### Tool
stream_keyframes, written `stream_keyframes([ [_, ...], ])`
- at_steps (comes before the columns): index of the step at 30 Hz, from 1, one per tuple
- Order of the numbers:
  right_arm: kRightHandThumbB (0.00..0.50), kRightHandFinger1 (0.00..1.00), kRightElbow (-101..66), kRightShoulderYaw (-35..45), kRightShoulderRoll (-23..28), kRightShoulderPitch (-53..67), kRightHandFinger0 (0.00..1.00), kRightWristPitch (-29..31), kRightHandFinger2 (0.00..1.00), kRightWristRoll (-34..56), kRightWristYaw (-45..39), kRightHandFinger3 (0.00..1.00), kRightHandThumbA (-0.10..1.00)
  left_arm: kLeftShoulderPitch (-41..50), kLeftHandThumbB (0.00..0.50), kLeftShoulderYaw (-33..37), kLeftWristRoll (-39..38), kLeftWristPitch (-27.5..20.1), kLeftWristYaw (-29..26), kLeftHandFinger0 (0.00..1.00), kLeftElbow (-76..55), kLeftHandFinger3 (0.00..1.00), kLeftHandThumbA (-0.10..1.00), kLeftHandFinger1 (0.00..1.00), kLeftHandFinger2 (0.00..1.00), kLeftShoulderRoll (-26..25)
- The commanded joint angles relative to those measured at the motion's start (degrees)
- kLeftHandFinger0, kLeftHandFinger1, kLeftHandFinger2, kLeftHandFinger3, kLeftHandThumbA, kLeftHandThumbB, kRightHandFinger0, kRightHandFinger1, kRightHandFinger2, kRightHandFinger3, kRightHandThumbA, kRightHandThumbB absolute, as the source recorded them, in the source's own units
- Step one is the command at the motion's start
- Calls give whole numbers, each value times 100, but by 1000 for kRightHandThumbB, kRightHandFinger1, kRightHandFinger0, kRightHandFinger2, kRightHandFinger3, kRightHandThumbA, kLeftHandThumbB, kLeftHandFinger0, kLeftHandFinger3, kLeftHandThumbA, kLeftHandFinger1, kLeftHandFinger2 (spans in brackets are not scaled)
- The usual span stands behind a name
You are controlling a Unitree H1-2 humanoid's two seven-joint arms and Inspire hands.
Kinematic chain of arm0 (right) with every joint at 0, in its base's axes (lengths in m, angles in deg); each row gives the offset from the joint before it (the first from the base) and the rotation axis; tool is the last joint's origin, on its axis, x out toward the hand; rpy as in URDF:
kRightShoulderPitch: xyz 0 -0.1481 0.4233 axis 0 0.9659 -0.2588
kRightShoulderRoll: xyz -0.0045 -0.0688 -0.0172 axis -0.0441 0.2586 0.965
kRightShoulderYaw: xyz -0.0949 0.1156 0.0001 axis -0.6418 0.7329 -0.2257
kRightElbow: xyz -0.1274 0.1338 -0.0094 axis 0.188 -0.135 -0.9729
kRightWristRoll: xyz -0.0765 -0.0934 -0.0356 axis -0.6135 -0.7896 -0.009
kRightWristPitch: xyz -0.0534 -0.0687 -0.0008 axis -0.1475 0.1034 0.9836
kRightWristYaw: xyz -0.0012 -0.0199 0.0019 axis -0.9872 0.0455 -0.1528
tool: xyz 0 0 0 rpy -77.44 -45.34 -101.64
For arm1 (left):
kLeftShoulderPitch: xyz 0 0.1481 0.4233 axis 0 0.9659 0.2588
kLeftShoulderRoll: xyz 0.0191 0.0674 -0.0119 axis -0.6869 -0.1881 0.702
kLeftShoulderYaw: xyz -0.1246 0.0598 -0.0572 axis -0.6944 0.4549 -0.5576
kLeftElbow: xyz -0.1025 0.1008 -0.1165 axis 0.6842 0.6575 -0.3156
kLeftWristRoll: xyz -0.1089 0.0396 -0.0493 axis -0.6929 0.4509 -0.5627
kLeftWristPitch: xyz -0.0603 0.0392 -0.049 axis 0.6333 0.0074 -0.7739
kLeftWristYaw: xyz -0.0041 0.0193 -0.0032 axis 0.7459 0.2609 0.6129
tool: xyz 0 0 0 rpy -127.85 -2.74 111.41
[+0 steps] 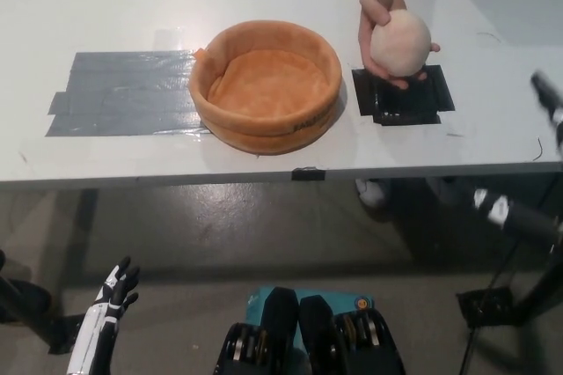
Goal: A person hands a emotional support dumpling to the robot which it grabs with its right hand and places in the soft place kept infront of it in the centre of the desk
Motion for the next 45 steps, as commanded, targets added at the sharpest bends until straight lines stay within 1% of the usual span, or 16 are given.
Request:
stream_keyframes([
  [1,371,1000,-410,113,499,-982,1000,-1551,1000,-419,-519,1000,928,-109,128,-27,33,-174,-25,1000,-233,1000,1000,1000,1000,-41],
  [4,404,1000,-84,41,797,-1706,1000,-1986,1000,-408,-746,1000,970,-123,113,-32,64,-163,-32,1000,-247,1000,1000,1000,1000,-61],
  [8,360,1000,571,-229,1155,-2693,1000,-2465,1000,-449,-1146,1000,937,-152,112,-38,44,-91,-21,1000,-296,1000,1000,1000,1000,-56],
  [13,356,1000,1548,-750,1358,-3702,1000,-2708,1000,-742,-1477,1000,931,-174,88,-52,47,-46,-26,1000,-339,1000,1000,1000,1000,-63],
  [17,376,1000,2477,-1311,1513,-4453,1000,-2891,1000,-1049,-1779,1000,1000,-183,90,-53,45,-83,-13,1000,-326,1000,1000,1000,1000,-80],
  [22,401,1000,3332,-1548,1420,-5024,1000,-3014,1000,-973,-1954,1000,986,-228,88,-45,74,-76,-11,1000,-323,1000,1000,1000,1000,-86],
  [28,366,1000,4471,-1961,1208,-5740,1000,-2971,1000,-927,-2207,1000,1000,-266,93,-41,140,-20,-30,1000,-381,1000,1000,1000,1000,-79],
  [29,414,1000,4694,-2019,1135,-5849,1000,-2974,1000,-895,-2215,1000,1000,-281,98,-47,117,15,-25,1000,-389,1000,1000,1000,1000,-70],
  [31,448,1000,4918,-2129,1069,-5963,1000,-2970,1000,-894,-2261,1000,1000,-297,94,-53,109,10,-35,1000,-391,1000,1000,1000,1000,-54],
  [34,451,1000,5219,-2414,1002,-6115,1000,-2932,1000,-1042,-2354,1000,1000,-318,110,-38,176,1,-38,1000,-396,1000,1000,1000,1000,-80],
  [37,442,1000,5500,-2417,875,-6162,1000,-3008,1000,-981,-2402,1000,1000,-325,121,-29,230,-18,-45,1000,-399,1000,1000,1000,1000,-92],
  [39,416,1000,5618,-2352,797,-6142,1000,-3014,1000,-871,-2412,1000,1000,-329,112,-36,242,-62,-48,1000,-384,1000,1000,1000,1000,-93],
  [40,331,1000,5720,-2209,733,-6128,1000,-2912,1000,-631,-2467,1000,915,-333,118,-36,269,-68,-53,1000,-379,1000,1000,1000,1000,-99],
  [43,304,1000,6144,-2021,625,-6154,1000,-2580,1000,-362,-2589,1000,881,-327,109,-27,328,-4,-46,1000,-419,1000,1000,1000,1000,-106],
  [44,279,1000,6310,-1932,597,-6161,1000,-2299,1000,-211,-2674,1000,861,-322,104,-23,350,31,-43,1000,-443,1000,1000,1000,1000,-109],
  [45,291,1000,6479,-1959,590,-6175,1000,-1987,1000,-193,-2719,1000,893,-321,96,-20,360,49,-36,1000,-466,1000,994,1000,1000,-109],
])
